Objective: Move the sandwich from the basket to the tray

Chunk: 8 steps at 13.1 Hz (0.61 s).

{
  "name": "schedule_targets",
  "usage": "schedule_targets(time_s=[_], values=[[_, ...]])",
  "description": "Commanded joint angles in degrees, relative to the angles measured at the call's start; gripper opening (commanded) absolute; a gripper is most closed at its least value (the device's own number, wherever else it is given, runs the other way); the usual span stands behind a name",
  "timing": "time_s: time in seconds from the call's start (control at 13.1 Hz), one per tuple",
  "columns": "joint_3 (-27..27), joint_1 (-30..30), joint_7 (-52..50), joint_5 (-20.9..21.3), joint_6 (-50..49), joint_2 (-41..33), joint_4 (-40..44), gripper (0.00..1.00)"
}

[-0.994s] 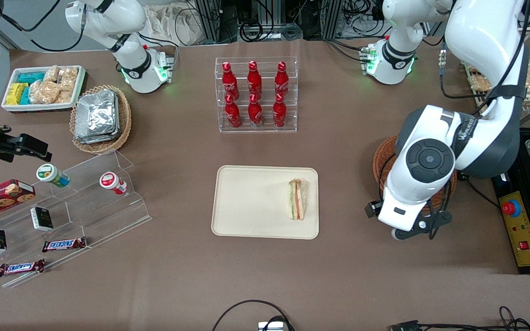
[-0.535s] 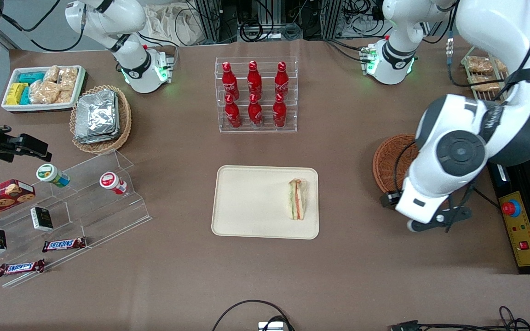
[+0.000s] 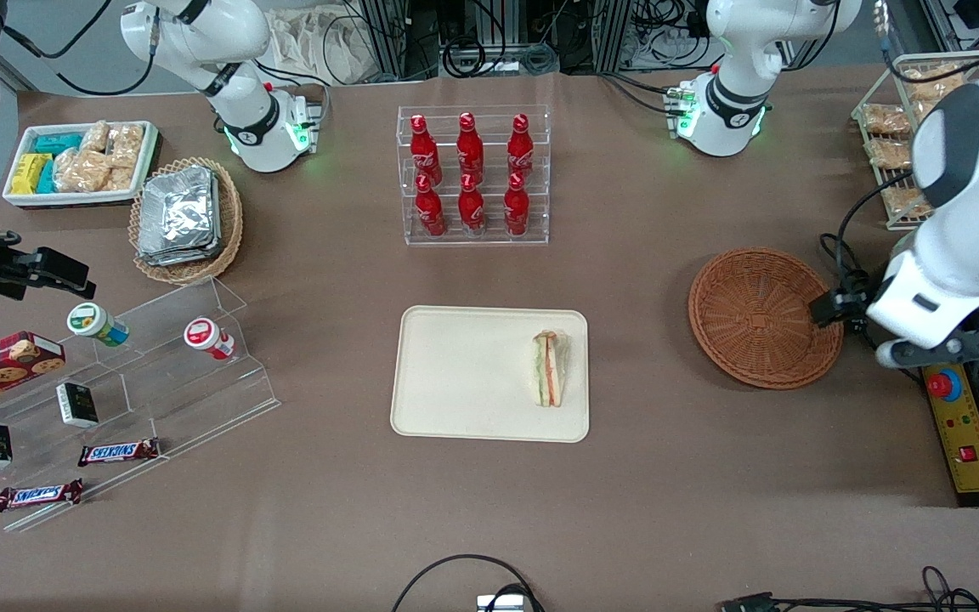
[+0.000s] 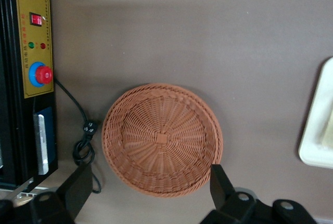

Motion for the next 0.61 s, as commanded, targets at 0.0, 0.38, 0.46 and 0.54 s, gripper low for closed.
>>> schedule_targets(time_s=[0.0,0.38,0.46,0.54], values=[[2.58,-0.59,5.96,-2.53,-2.90,-6.12,-2.64,1.00],[2.41,-0.59,6.58,-4.38,-6.17,-12.62,-2.56,1.00],[2.32,-0.59,6.50,-4.90,-6.26,-12.98,-2.38,1.00],[2.24,-0.59,6.24,-5.43,-6.26,-13.07,-2.38,1.00]])
